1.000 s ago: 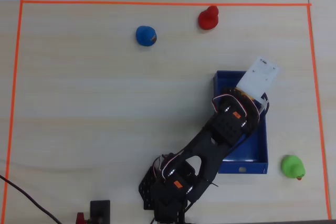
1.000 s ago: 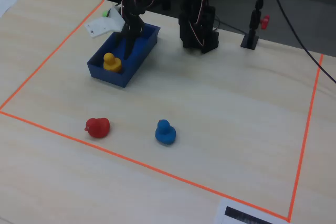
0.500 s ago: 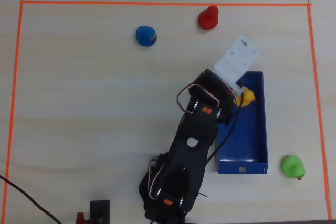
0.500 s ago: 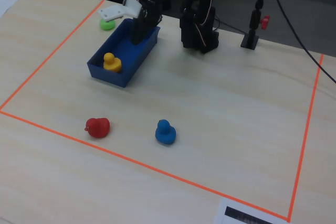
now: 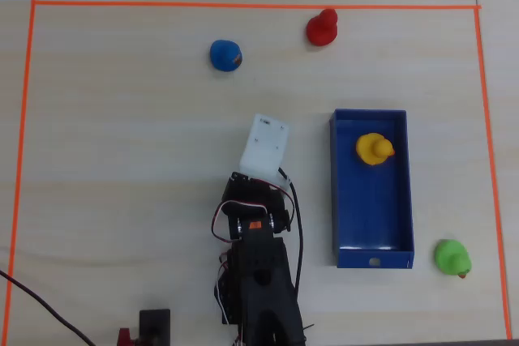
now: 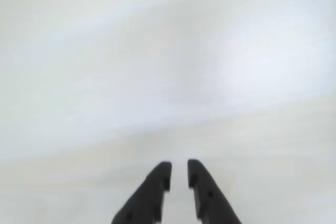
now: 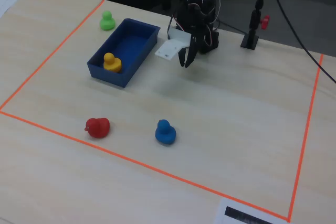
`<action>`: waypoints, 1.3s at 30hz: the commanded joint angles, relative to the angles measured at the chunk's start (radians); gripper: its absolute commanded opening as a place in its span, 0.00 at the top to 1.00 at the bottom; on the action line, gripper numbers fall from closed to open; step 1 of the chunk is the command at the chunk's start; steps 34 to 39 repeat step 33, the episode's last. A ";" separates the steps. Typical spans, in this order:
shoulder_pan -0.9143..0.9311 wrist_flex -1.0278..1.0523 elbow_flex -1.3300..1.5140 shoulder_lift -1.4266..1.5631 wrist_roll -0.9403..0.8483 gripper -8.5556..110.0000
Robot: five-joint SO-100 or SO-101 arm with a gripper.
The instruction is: Grasp yellow duck and put it into box.
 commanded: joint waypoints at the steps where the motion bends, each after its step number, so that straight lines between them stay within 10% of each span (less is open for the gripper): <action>1: 0.005 0.026 0.074 0.173 -0.032 0.93; 39: 0.051 0.143 0.252 0.359 -0.075 0.93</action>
